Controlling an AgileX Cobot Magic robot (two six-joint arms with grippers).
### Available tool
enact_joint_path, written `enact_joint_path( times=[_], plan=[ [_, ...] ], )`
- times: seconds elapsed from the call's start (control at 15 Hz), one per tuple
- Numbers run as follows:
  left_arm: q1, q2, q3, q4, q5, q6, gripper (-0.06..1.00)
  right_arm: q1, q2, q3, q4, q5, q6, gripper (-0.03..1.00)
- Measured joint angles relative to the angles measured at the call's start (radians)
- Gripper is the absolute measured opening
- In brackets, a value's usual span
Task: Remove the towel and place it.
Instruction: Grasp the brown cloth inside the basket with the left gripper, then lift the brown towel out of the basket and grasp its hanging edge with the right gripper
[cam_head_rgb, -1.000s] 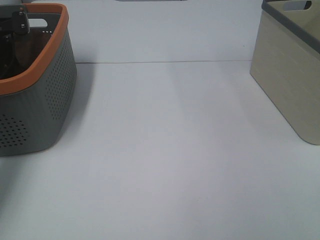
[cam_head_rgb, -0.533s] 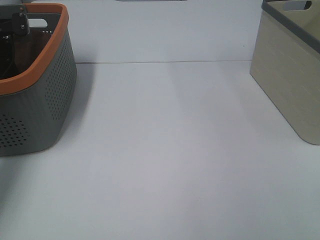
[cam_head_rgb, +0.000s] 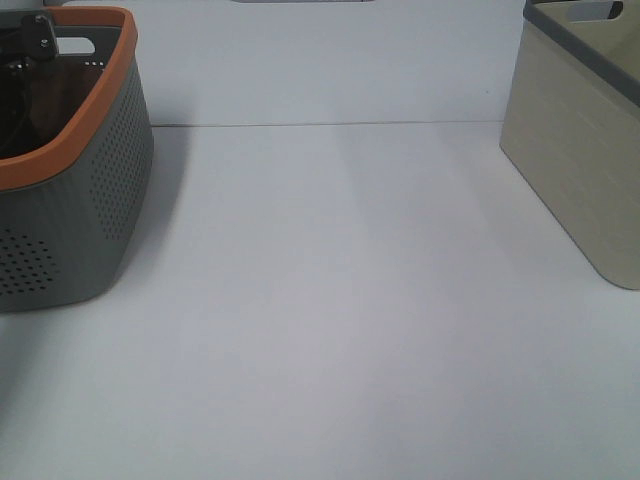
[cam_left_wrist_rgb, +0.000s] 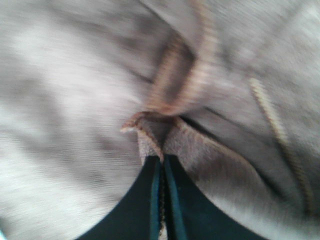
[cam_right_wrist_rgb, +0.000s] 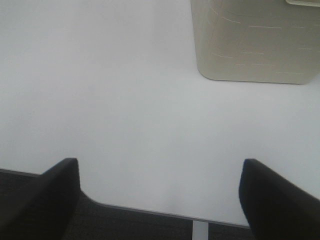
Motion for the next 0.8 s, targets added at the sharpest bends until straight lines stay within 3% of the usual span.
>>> enact_joint_path(
  times=[0.13, 0.33, 0.53, 0.8],
  plan=[
    [-0.007, -0.023, -0.029, 0.002, 0.003, -0.003, 0.00, 0.000, 0.000, 0.000, 0.000, 0.000, 0.000, 0.76],
    [-0.014, -0.147, -0.113, 0.002, 0.096, -0.079, 0.00, 0.000, 0.000, 0.000, -0.002, 0.000, 0.000, 0.76],
    [-0.014, -0.278, -0.119, -0.009, 0.159, -0.156, 0.00, 0.000, 0.000, 0.000, -0.002, 0.000, 0.000, 0.76],
    [-0.014, -0.499, -0.119, -0.016, 0.173, -0.177, 0.00, 0.000, 0.000, 0.000, -0.002, 0.000, 0.000, 0.76]
  ],
)
